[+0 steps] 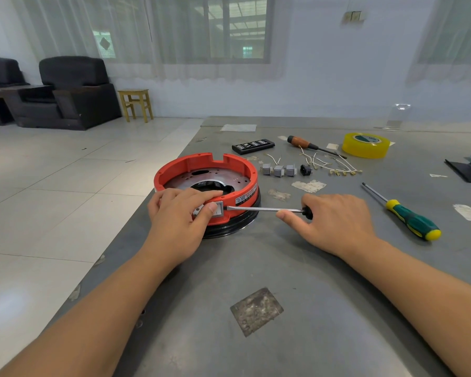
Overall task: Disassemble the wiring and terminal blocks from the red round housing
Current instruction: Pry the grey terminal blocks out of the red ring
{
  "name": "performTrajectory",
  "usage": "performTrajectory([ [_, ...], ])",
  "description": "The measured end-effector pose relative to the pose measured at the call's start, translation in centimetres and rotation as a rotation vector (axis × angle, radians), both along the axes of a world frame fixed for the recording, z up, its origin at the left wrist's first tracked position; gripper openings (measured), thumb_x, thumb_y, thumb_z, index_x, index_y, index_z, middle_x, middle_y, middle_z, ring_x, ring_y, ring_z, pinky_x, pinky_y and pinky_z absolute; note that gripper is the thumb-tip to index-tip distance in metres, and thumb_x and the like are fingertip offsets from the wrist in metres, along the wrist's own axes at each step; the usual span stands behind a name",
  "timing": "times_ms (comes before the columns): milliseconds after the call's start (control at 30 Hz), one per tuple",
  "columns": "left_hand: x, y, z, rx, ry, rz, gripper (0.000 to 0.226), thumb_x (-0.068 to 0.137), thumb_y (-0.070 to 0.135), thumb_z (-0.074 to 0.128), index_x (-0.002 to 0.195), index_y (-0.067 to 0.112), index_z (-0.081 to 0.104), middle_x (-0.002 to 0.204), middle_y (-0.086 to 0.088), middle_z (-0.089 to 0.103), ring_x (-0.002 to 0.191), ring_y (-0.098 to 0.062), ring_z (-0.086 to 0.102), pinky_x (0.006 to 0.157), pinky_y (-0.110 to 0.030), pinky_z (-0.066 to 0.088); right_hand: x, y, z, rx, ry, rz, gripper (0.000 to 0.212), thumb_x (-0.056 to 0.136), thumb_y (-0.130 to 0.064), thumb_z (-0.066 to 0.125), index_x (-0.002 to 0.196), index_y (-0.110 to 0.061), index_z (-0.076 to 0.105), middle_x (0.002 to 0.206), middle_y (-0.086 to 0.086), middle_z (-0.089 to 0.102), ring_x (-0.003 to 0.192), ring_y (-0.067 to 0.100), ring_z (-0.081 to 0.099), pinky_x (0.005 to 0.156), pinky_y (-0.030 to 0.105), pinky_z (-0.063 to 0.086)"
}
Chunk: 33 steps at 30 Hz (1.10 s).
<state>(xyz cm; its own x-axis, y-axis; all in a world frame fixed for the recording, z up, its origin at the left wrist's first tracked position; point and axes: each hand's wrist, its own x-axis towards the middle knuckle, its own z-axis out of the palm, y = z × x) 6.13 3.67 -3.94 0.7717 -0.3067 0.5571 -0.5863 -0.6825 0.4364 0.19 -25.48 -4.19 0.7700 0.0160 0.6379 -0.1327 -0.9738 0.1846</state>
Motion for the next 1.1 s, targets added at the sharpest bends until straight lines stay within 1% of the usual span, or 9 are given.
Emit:
performTrajectory([
  [100,0.0,-0.2,0.0,0.011,0.011,0.005,0.045,0.099,0.05,0.036,0.133,0.048,0.065,0.115,0.028,0.057,0.118,-0.002,0.032,0.106,-0.026,0.008,1.3,0.1,0.2,0.032,0.015,-0.014,0.085,0.089,-0.08,-0.005,0.062,-0.022,0.05,0.051,-0.008,0.041,0.051,0.02,0.042,0.048,0.026,0.019],
  [200,0.0,-0.3,-0.1,0.03,0.03,0.01,0.047,0.099,0.05,0.033,0.135,0.046,0.063,0.116,0.024,0.055,0.12,-0.003,0.03,0.11,-0.032,0.008,3.1,0.1,0.3,0.041,0.027,-0.014,0.086,0.095,-0.064,-0.011,0.069,-0.02,0.058,0.063,-0.002,0.059,0.063,0.026,0.053,0.056,0.033,0.035],
  [300,0.0,-0.3,-0.2,0.032,0.034,-0.005,0.047,0.1,0.049,0.031,0.135,0.046,0.062,0.115,0.023,0.055,0.12,-0.003,0.028,0.11,-0.03,0.006,4.8,0.3,0.1,0.049,0.057,-0.011,0.075,0.103,-0.053,0.005,0.073,-0.018,0.064,0.07,0.004,0.067,0.073,0.032,0.062,0.072,0.039,0.042],
  [467,-0.1,-0.3,-0.3,0.037,0.042,-0.031,0.047,0.1,0.05,0.031,0.136,0.046,0.061,0.119,0.024,0.054,0.122,0.0,0.026,0.111,-0.028,0.004,7.1,0.5,0.2,0.107,0.036,0.057,0.054,0.109,-0.039,0.027,0.063,-0.022,0.049,0.059,0.0,0.051,0.066,0.03,0.056,0.075,0.038,0.036],
  [633,-0.2,-0.4,-0.1,0.05,0.056,-0.048,0.048,0.099,0.051,0.031,0.14,0.048,0.057,0.12,0.027,0.052,0.12,0.003,0.022,0.111,-0.028,0.004,8.7,0.3,0.2,0.144,-0.002,0.098,0.053,0.107,-0.035,0.026,0.061,-0.019,0.047,0.058,0.003,0.053,0.062,0.029,0.05,0.078,0.04,0.038],
  [733,-0.1,-0.5,0.0,0.053,0.055,-0.059,0.047,0.099,0.051,0.032,0.139,0.049,0.057,0.119,0.029,0.05,0.118,0.004,0.021,0.109,-0.026,0.003,9.3,0.3,0.4,0.175,-0.016,0.107,0.052,0.103,-0.034,0.024,0.059,-0.016,0.046,0.058,0.002,0.048,0.06,0.026,0.043,0.078,0.041,0.04],
  [900,-0.4,-0.4,0.1,0.037,0.048,-0.08,0.045,0.099,0.049,0.033,0.137,0.049,0.058,0.118,0.03,0.049,0.119,0.003,0.024,0.108,-0.024,0.003,10.2,0.6,0.5,0.143,-0.002,0.141,0.053,0.103,-0.032,0.023,0.06,-0.012,0.048,0.06,-0.001,0.045,0.064,0.024,0.043,0.082,0.041,0.039],
  [1000,-0.4,-0.4,0.1,0.031,0.039,-0.077,0.043,0.099,0.049,0.035,0.135,0.049,0.059,0.118,0.029,0.051,0.12,0.001,0.026,0.109,-0.026,0.004,10.1,0.5,0.5,0.104,0.026,0.13,0.056,0.104,-0.035,0.02,0.063,-0.013,0.051,0.062,0.0,0.051,0.066,0.026,0.05,0.084,0.04,0.039],
  [1100,-0.5,-0.4,-0.2,0.011,0.016,-0.08,0.037,0.101,0.047,0.037,0.132,0.057,0.054,0.115,0.034,0.051,0.122,0.001,0.027,0.111,-0.028,0.005,9.3,0.1,0.5,0.074,-0.002,0.12,0.055,0.104,-0.036,0.022,0.064,-0.015,0.053,0.064,0.004,0.06,0.068,0.028,0.056,0.085,0.041,0.042],
])
